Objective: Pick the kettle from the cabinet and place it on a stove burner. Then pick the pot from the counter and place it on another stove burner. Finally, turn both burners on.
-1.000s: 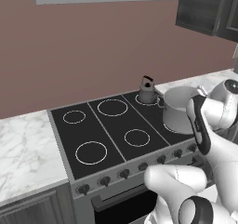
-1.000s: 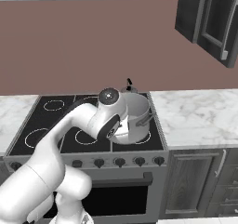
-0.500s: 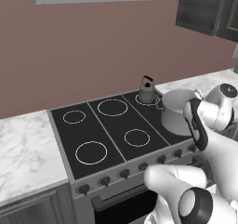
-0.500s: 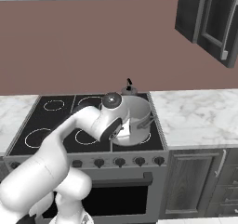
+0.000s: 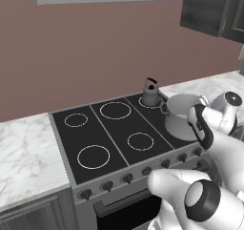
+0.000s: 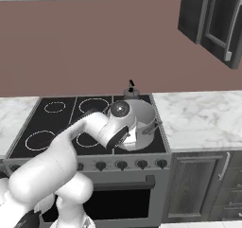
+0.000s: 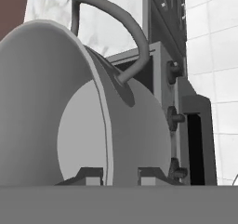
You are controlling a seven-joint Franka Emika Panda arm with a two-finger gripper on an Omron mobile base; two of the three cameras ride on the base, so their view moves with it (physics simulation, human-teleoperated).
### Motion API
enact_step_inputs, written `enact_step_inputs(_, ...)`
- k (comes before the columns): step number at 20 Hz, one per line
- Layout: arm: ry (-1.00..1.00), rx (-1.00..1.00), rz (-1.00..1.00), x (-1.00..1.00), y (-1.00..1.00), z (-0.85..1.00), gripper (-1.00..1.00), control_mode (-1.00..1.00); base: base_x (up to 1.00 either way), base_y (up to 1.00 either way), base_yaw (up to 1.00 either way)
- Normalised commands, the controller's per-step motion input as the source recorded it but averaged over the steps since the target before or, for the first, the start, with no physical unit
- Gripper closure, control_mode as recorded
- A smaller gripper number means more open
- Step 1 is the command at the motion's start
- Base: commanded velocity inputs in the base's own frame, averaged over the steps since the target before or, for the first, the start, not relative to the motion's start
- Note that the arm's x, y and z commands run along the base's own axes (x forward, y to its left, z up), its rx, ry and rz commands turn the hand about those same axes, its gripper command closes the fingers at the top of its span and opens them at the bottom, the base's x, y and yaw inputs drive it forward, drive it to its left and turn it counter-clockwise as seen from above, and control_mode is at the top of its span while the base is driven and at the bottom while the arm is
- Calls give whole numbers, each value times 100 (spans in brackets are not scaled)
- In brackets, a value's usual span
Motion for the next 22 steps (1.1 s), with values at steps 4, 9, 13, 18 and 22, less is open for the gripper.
enact_step_inputs(4, 0, 1, 0, 19, -6, -10, 100, -100, 0, 0, 0)
enact_step_inputs(9, 0, 0, 0, 21, -2, -12, 100, -100, 0, 0, 0)
enact_step_inputs(13, 0, 0, 0, 19, -3, -15, 100, -100, 0, 0, 0)
enact_step_inputs(18, 0, 0, 0, 19, -3, -17, 100, -100, 0, 0, 0)
enact_step_inputs(22, 0, 0, 0, 18, -6, -18, 100, -100, 0, 0, 0)
